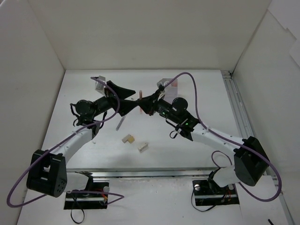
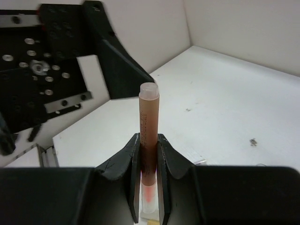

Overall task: Sort the stationery into containers
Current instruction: Place the pen in the storage box, then pick up the pen from the center of the board.

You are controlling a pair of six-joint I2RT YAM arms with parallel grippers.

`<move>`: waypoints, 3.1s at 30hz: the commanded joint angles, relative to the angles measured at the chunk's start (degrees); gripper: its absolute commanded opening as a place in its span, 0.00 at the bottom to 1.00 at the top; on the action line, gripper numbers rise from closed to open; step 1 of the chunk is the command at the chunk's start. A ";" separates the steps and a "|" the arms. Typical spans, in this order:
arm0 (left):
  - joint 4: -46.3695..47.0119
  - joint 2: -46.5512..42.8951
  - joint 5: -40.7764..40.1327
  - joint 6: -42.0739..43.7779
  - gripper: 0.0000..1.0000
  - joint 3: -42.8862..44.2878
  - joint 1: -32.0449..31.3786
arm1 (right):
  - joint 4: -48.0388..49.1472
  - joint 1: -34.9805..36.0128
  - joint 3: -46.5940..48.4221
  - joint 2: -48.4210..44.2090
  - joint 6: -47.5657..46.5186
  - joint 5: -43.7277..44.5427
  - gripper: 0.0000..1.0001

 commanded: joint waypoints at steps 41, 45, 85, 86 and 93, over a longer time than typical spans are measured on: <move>-94.64 -16.64 -79.08 28.49 1.00 13.64 -4.14 | 17.21 -21.74 21.88 34.80 -19.01 24.15 0.00; -94.37 -15.76 -78.99 28.93 1.00 13.82 -4.14 | 17.30 -21.74 21.53 35.51 -17.96 24.93 0.01; -81.10 20.01 -47.96 43.26 0.75 20.15 -4.14 | 5.53 -16.20 -12.83 -9.04 3.93 23.09 0.98; -81.45 20.88 -48.66 43.08 0.73 20.32 -4.66 | 5.09 -16.37 -13.10 -9.49 3.75 23.18 0.98; -83.30 24.93 -51.57 42.38 0.51 22.17 -5.98 | 4.29 -16.20 -14.50 -12.04 3.75 23.53 0.98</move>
